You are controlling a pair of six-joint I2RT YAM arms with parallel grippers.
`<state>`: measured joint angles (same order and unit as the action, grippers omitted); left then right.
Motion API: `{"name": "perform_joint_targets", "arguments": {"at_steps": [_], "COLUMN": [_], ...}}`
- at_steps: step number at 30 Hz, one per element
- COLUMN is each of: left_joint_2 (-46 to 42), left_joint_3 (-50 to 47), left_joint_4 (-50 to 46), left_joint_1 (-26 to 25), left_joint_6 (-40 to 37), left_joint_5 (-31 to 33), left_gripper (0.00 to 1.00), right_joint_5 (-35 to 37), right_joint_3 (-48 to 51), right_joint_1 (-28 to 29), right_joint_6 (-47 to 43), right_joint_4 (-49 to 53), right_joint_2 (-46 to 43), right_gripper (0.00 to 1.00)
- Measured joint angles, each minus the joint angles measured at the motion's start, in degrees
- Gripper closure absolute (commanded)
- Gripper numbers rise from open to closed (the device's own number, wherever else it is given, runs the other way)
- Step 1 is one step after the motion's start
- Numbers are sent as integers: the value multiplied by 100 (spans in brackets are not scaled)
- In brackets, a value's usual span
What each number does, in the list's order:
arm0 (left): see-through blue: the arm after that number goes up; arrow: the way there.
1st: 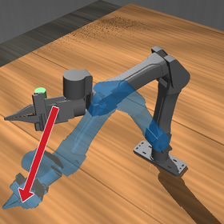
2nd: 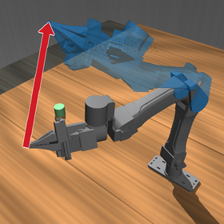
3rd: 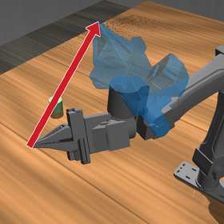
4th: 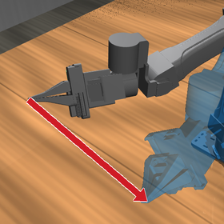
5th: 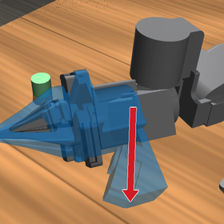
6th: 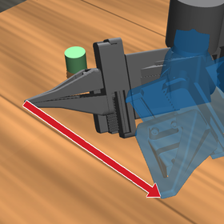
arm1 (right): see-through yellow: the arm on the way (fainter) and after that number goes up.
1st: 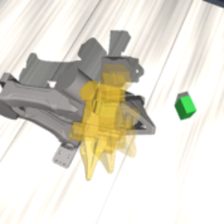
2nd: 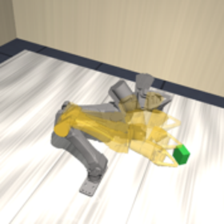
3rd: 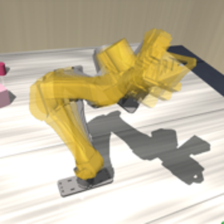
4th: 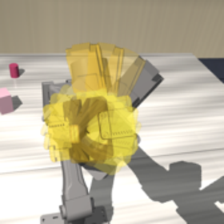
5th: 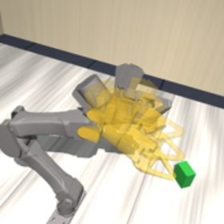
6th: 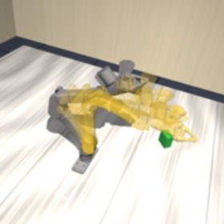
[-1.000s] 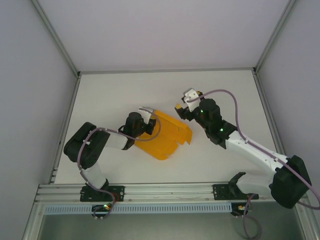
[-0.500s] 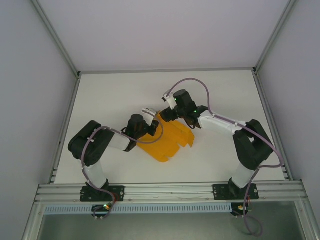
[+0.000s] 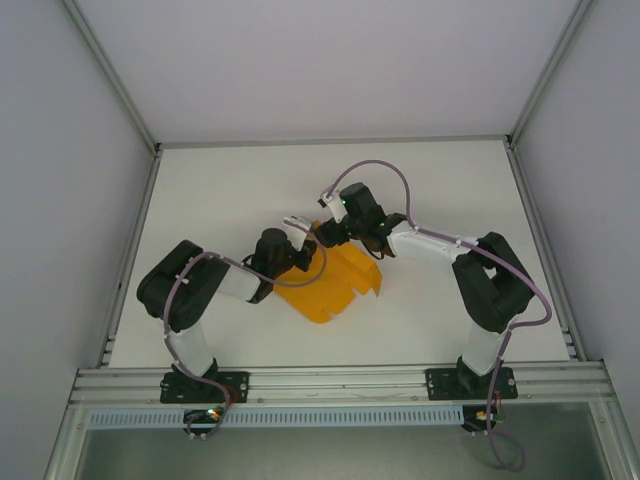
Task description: Assemble paper box
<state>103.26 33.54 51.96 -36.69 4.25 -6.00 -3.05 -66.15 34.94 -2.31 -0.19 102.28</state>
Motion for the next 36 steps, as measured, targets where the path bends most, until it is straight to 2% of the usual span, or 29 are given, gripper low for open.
{"name": "perform_joint_targets", "arguments": {"at_steps": [5, 7, 10, 19, 23, 26, 32, 36], "left_joint_2": [164, 205, 236, 289, 212, 17, -800, -1276], "left_joint_3": [155, 197, 219, 85, -107, -208, -179, -92], "left_joint_4": [-33, -31, -11, 306, 485, 380, -313, -820], "left_joint_1": [48, 101, 190, 219, 164, 107, 105, 101], "left_joint_6": [-20, -17, -48, -155, -177, -170, 98, 254], "left_joint_5": [44, -33, -234, -208, -48, 273, 1193, 1569], "left_gripper": [81, 85, 100, 100, 100, 100, 100, 100], "right_joint_5": [-39, -37, -35, -39, 31, 240, 986, 1303], "right_joint_3": [39, 39, 37, 37, 96, 326, 964, 1408], "right_joint_1": [57, 55, 55, 48, 48, 48, -42, -133], "right_joint_6": [0, -2, -4, 98, 223, 343, 584, 658], "right_joint_4": [-2, -7, -83, -109, -15, 284, 702, 817], "right_joint_2": [0, 0, 15, 42, -111, -535, -1912, -2826], "right_gripper": [28, 28, 28, 24, 13, 5, 3, 2]}}
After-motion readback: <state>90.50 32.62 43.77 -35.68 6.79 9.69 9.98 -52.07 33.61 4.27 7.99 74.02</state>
